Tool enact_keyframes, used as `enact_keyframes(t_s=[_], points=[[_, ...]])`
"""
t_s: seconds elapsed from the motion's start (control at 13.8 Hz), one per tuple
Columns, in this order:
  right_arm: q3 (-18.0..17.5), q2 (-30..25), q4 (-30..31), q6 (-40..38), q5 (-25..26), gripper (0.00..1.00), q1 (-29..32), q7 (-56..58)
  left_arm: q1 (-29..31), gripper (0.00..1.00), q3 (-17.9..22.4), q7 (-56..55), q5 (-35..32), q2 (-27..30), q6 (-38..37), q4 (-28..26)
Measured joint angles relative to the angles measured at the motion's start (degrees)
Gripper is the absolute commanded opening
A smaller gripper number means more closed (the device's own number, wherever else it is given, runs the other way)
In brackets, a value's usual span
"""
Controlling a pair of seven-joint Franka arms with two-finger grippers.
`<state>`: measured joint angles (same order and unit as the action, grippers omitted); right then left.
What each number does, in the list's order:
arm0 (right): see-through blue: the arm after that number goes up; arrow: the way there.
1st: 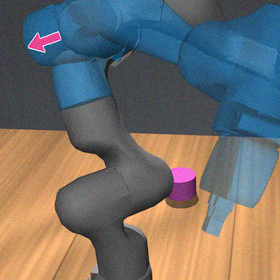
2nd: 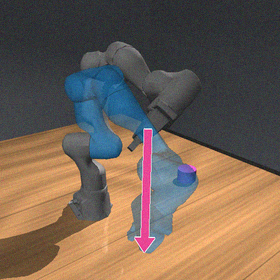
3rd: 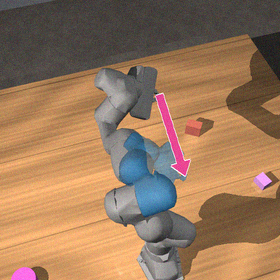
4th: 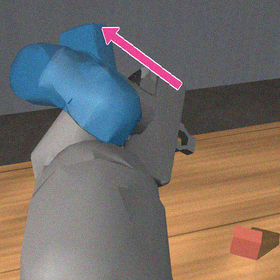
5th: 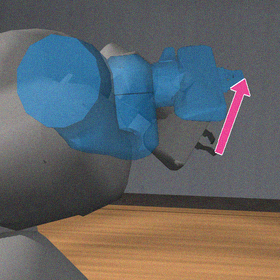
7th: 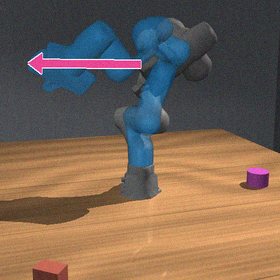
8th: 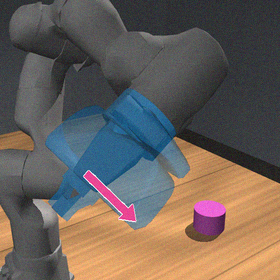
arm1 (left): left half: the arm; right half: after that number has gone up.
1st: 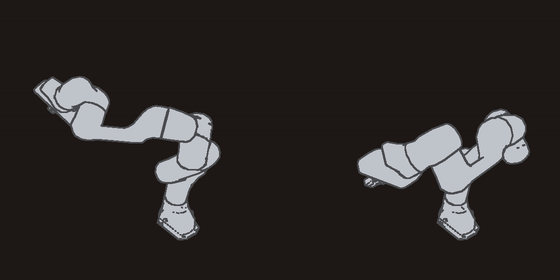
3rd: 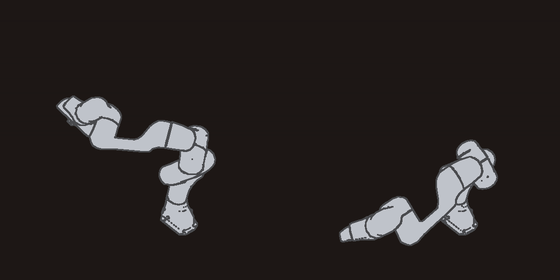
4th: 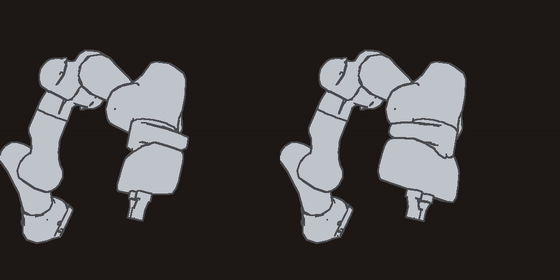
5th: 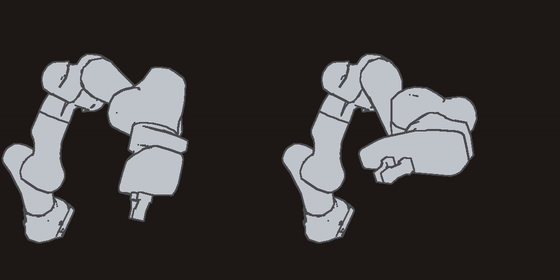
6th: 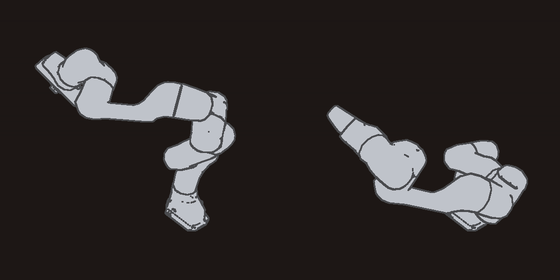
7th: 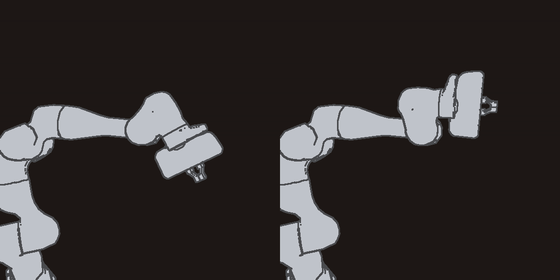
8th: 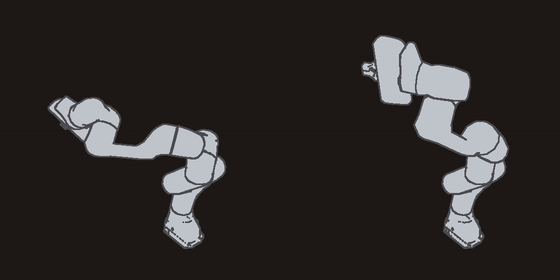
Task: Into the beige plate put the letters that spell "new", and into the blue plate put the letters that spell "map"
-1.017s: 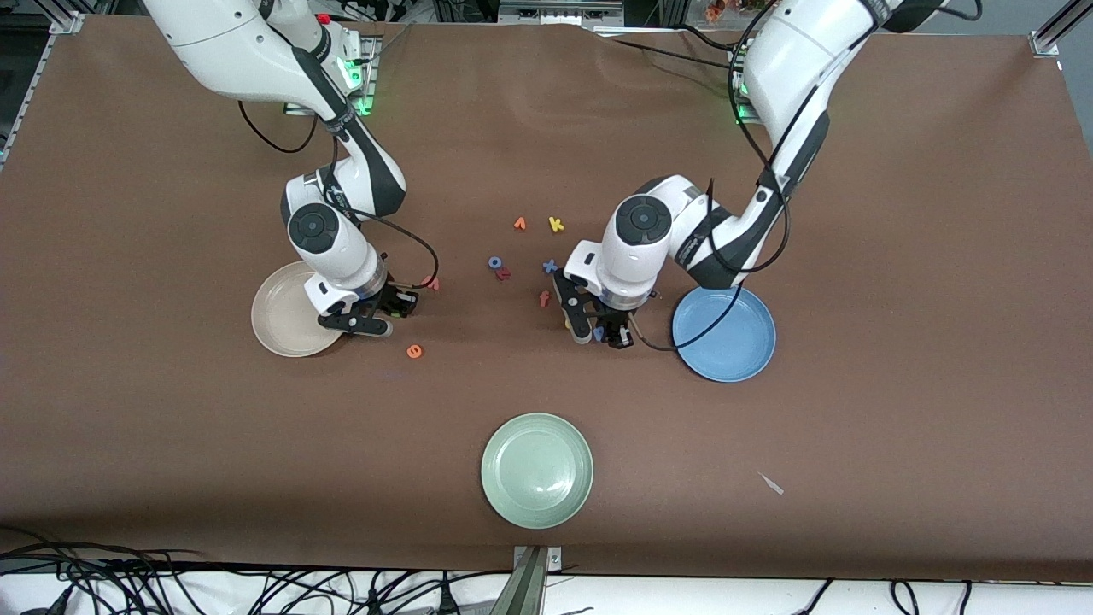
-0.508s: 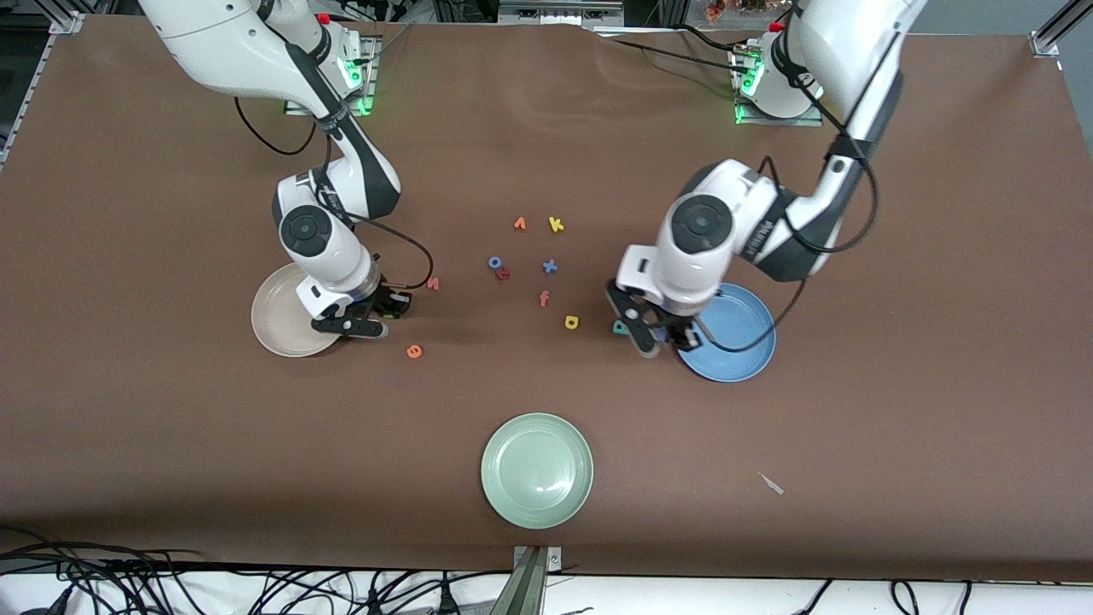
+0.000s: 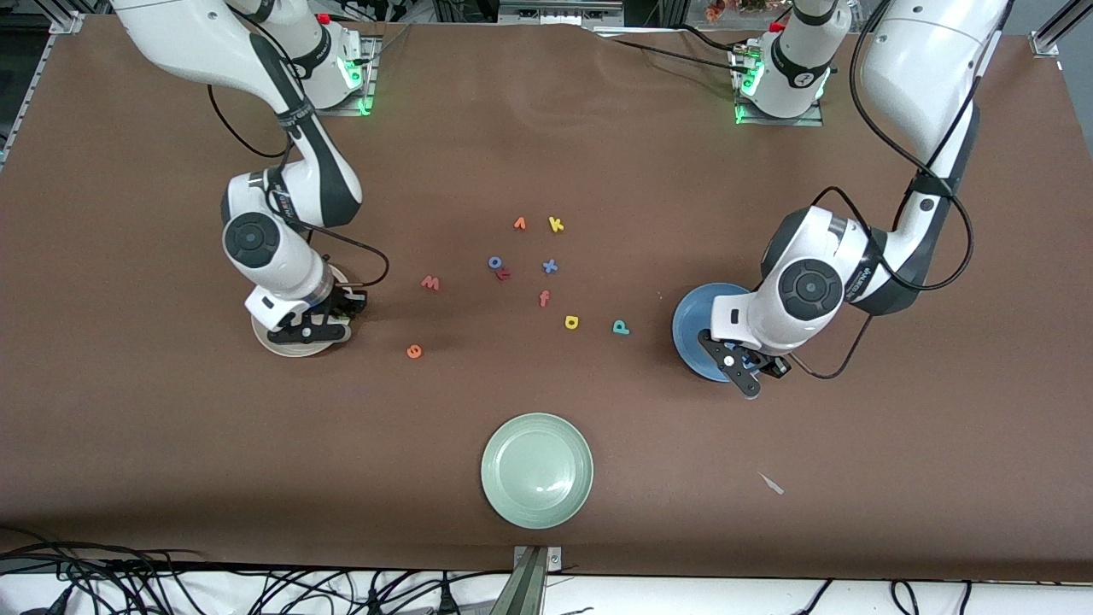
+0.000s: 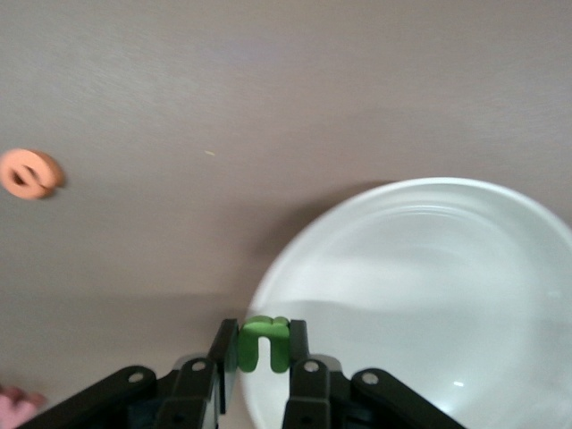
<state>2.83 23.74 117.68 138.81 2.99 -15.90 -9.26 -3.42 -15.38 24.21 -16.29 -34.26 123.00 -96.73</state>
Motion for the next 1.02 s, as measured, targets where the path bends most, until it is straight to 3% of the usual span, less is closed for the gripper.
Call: enact_keyframes(t_s=[0.07, 0.15, 0.22, 0.65, 1.02], points=[[1.1, -0.57, 0.4, -0.48, 0.0, 0.3, 0.06, 1.96, -0.11, 0.2, -0.15, -2.14, 0.0, -0.76, 0.09, -1.0], [1.85, -1.0, 1.04, -0.53, 0.0, 0.39, 0.11, 3.13, -0.39, 0.69, -0.38, -4.89, -0.01, -1.47, 0.57, -1.94], [2.18, -1.2, 1.6, -0.49, 0.0, 0.48, 0.15, 3.57, -0.98, 1.0, -0.53, -7.39, -0.52, -2.08, 1.39, -2.86], [1.85, -1.24, 2.33, 0.12, -0.19, 0.53, -0.01, 2.66, -1.7, 1.0, -0.7, -12.9, -1.43, -0.97, 2.77, -2.33], [-2.16, -0.74, -2.34, 0.68, -0.72, 0.56, -1.1, -4.33, -3.85, 1.0, -3.42, -22.66, 2.14, 0.68, 2.79, 1.17]])
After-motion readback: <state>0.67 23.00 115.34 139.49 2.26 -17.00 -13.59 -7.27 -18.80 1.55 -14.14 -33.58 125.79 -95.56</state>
